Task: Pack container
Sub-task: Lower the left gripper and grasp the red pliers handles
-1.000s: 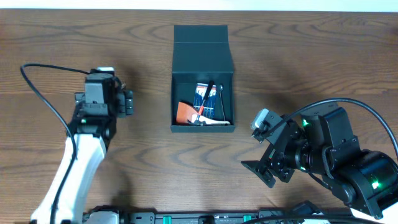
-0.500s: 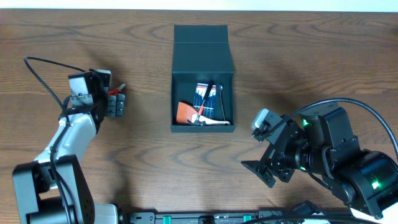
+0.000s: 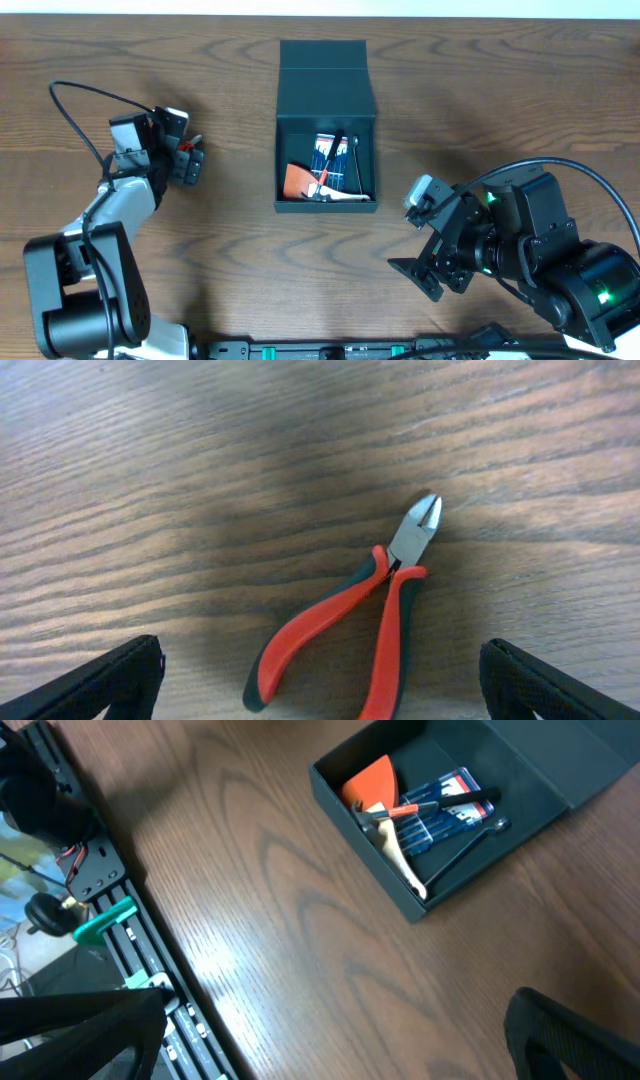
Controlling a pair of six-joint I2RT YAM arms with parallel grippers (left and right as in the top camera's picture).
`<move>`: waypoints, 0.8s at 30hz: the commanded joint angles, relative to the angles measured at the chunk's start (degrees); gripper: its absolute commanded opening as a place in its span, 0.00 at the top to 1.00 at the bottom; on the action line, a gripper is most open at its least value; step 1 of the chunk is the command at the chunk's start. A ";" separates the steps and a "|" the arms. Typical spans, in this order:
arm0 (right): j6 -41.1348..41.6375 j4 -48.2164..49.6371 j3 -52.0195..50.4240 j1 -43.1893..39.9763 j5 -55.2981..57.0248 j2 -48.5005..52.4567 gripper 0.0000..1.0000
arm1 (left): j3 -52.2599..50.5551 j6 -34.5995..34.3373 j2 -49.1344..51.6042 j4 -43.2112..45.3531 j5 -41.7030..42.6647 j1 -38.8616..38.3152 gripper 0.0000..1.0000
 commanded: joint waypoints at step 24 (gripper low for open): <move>0.96 -0.07 -0.07 -0.35 -0.04 0.00 0.01 | 0.83 4.13 5.86 -1.03 11.43 6.29 0.00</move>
